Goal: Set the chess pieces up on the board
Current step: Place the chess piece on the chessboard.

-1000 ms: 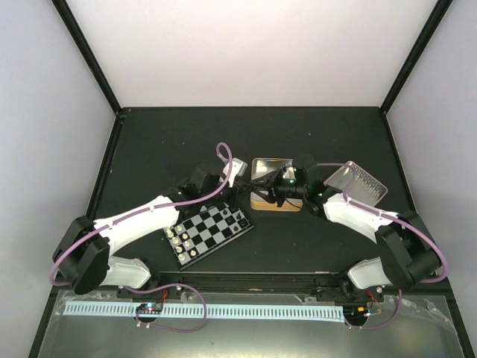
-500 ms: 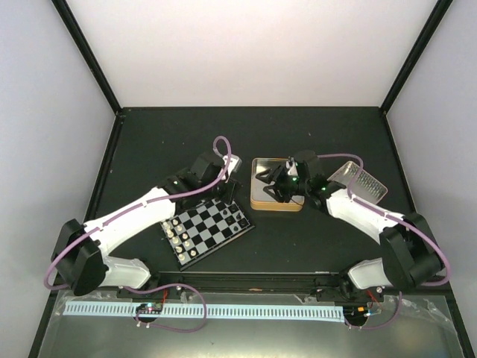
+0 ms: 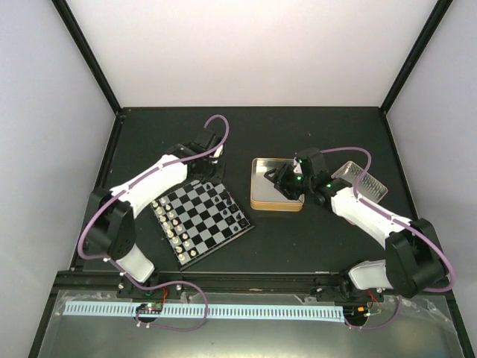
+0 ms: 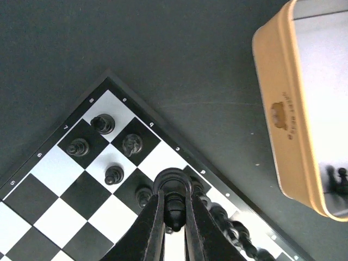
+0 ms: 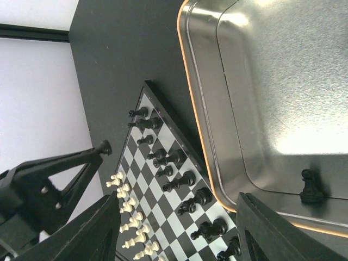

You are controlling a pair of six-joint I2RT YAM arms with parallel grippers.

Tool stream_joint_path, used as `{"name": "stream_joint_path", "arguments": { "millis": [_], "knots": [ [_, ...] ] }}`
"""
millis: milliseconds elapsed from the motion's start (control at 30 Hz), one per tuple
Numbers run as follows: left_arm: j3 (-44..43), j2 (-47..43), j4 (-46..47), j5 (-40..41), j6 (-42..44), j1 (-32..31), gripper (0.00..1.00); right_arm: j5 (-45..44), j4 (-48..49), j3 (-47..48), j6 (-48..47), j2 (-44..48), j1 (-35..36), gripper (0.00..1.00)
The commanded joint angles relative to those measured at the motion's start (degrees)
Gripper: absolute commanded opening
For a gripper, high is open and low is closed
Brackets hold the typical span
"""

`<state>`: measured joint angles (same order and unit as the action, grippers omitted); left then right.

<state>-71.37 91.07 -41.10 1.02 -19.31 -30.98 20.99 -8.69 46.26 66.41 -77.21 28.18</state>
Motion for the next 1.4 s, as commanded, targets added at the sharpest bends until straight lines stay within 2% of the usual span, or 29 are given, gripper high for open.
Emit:
{"name": "stream_joint_path", "arguments": {
  "millis": [0,267,533,867,1367],
  "knots": [
    [-4.2,6.0,-4.3,-1.2,0.4,1.1,0.02,-0.3,-0.5,0.7,-2.6,-0.2,-0.6,0.59],
    [-6.3,11.7,-4.7,-3.6,1.8,1.6,0.02,4.2,0.6,0.7,-2.7,-1.5,-0.9,0.59],
    [-6.7,15.6,-5.7,-4.5,2.8,1.8,0.02,4.0,0.7,0.8,-2.7,-1.4,-0.9,0.59],
    [-6.8,17.7,-5.5,-2.8,2.8,1.8,0.02,4.6,0.6,0.5,-2.9,-2.2,-0.9,0.59],
    [-6.8,18.8,-5.3,-1.1,3.1,1.9,0.10,4.8,0.8,0.3,-3.0,-2.3,-0.9,0.59]
  ]
}}
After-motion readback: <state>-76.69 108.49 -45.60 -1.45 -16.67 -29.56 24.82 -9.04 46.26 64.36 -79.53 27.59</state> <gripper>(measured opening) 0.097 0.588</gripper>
